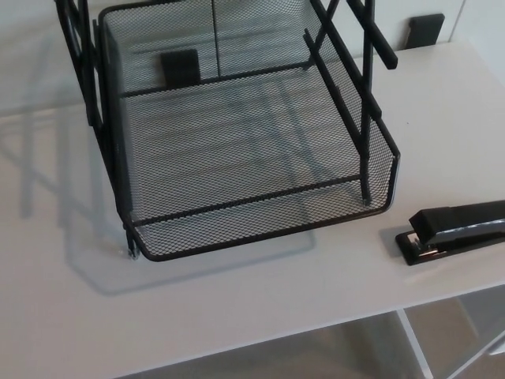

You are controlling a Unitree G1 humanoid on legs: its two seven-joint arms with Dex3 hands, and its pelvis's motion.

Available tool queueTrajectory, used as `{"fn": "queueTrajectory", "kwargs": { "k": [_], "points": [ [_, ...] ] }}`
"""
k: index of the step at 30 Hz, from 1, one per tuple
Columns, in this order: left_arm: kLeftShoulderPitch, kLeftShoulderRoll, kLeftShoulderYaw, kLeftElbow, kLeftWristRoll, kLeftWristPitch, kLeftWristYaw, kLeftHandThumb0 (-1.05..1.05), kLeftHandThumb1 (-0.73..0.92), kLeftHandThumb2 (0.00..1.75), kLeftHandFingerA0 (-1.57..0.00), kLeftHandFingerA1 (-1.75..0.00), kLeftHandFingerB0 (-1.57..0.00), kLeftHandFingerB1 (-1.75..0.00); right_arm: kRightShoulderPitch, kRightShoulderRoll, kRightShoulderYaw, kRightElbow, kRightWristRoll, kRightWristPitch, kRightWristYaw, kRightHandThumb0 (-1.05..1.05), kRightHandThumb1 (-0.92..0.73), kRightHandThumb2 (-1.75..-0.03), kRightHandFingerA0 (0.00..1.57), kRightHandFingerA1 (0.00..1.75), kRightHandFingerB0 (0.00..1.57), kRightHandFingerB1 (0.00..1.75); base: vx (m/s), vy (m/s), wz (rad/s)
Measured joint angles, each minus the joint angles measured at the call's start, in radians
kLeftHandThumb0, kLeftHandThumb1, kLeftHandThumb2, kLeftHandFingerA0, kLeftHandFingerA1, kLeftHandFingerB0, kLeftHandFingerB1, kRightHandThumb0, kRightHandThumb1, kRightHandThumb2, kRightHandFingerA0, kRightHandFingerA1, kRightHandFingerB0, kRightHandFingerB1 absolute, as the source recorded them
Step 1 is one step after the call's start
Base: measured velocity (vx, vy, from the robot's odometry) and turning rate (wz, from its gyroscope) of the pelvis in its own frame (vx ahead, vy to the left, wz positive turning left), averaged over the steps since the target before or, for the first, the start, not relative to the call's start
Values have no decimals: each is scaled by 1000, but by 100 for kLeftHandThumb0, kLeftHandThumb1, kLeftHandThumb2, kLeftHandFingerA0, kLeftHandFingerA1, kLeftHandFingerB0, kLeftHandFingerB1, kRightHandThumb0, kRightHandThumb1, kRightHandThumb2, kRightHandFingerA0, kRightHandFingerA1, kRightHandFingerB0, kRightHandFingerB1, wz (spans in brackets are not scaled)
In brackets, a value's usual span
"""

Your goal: The robot walks towards a desk on which a file tray is kept in the middle and a stapler is kept to its right. The robot lifts the stapler using its right hand and places it on the file tray.

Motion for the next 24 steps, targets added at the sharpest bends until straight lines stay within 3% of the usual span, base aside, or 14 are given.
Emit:
{"fn": "queueTrajectory", "kwargs": {
  "k": [1, 2, 8, 10, 11, 12, 16, 17, 18, 19, 21, 22, 23, 24],
  "points": [
    [0, 0, 5, -1, -3, 0, 0, -80, 33, 122, -41, -94, -27, -82, -31, -22, -14, -33, 7, 3, 0, -67, -63, -61, 16, 33, 4, 25, 0, 0, 0],
    [1, 0, 7, -1, -3, 0, 0, -79, 33, 123, -37, -92, -24, -81, -44, -32, -18, -47, 9, 5, 0, -73, -52, -87, 9, 40, 0, 31, 0, 0, 0],
    [3, 0, 17, -1, -4, 0, 0, -79, 33, 124, -49, -98, -26, -82, -143, -90, -28, -273, 24, 37, 6, -91, -50, -82, 23, 70, 12, 63, 0, 0, 0],
    [4, 0, 17, -1, -4, 0, 0, -77, 34, 124, -37, -91, -25, -81, -174, -95, -22, -341, 25, 51, 6, -80, -50, -87, 12, 57, 1, 39, 0, 0, 0],
    [5, 0, 17, -1, -3, 0, 0, -77, 34, 124, -37, -91, -25, -81, -196, -98, -13, -378, 25, 59, 6, -80, -50, -87, 12, 57, 1, 39, 0, 0, 0],
    [5, 0, 17, -2, -3, 0, 0, -79, 33, 123, -39, -92, -27, -81, -220, -100, -3, -419, 25, 69, 6, -63, -64, -59, 11, 47, 0, 25, 0, 0, 0],
    [6, 0, 19, -3, -3, 0, 0, -79, 33, 123, -38, -91, -26, -80, -286, -110, 42, -549, 24, 103, 13, -66, -62, -59, 11, 38, 0, 19, 0, 0, 0],
    [6, 0, 19, -3, -3, 0, 0, -79, 32, 123, -40, -93, -24, -81, -294, -114, 50, -571, 24, 109, 15, -66, -41, -82, 7, 44, 0, 19, 0, 0, 0],
    [6, 0, 20, -3, -3, 0, 0, -79, 32, 123, -40, -93, -24, -81, -310, -120, 68, -619, 23, 124, 20, -66, -41, -82, 7, 44, 0, 19, 0, 0, 0],
    [7, 0, 20, -3, -3, 0, 0, -79, 33, 123, -44, -94, -25, -81, -316, -123, 77, -639, 23, 131, 22, -59, -52, -59, 9, 34, 0, 17, 0, 0, 0],
    [9, 0, 21, -2, -3, 0, 0, -76, 34, 122, -31, -86, -21, -79, -338, -126, 115, -712, 23, 161, 34, -57, -52, -57, 9, 33, 0, 15, 0, 0, 0],
    [9, 0, 21, -2, -3, 0, 0, -76, 34, 122, -31, -86, -21, -79, -344, -127, 129, -734, 22, 170, 38, -57, -52, -57, 9, 33, 0, 15, 0, 0, 0],
    [9, 0, 22, -2, -3, 0, 0, -80, 34, 122, -38, -90, -24, -80, -355, -133, 162, -778, 19, 189, 50, -64, -38, -80, 7, 43, 0, 18, 0, 0, 0],
    [10, 0, 22, -1, -3, 0, 0, -80, 32, 123, -43, -95, -26, -83, -362, -138, 188, -806, 13, 203, 58, -60, -46, -55, 11, 34, 2, 18, 0, 0, 0]
  ]
}}
